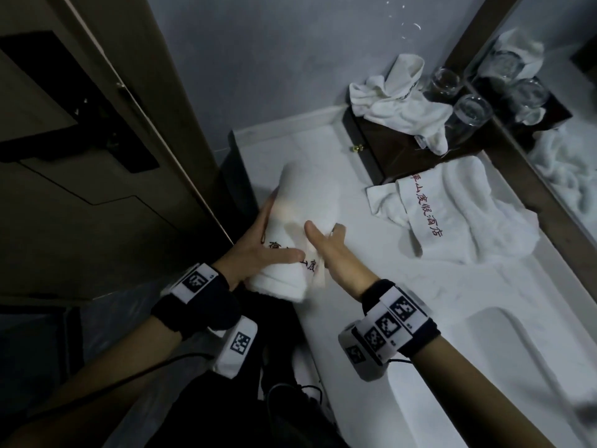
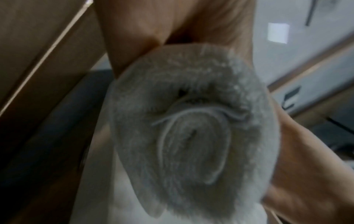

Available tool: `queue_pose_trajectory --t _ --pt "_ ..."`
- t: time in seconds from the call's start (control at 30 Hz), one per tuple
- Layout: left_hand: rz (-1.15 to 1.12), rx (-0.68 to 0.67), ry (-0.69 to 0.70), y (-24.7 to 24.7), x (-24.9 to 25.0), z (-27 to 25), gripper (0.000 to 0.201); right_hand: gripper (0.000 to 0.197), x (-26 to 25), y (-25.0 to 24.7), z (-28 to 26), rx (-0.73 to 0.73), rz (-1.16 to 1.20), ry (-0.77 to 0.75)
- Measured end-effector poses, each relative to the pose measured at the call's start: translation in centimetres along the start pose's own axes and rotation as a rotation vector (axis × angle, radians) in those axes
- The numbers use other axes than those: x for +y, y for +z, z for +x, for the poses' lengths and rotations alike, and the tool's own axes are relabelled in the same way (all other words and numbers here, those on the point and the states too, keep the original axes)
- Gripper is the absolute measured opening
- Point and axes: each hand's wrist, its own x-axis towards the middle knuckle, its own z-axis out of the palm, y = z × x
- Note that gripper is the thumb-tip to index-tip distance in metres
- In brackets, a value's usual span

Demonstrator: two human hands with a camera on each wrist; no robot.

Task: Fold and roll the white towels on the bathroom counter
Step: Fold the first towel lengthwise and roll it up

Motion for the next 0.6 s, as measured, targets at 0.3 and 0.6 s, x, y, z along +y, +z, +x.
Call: queue_pose_trajectory --t 0.3,0.6 --pt "0.481 -0.430 0.042 -5.6 7.1 9.2 0.109 0.093 -5.7 -0.6 6.6 0.265 0.508 0.007" --pt "-0.303 0.053 -0.319 -8.9 6.7 14.4 0.057 0.089 -7.9 -2.1 15.6 0.461 0.814 0.101"
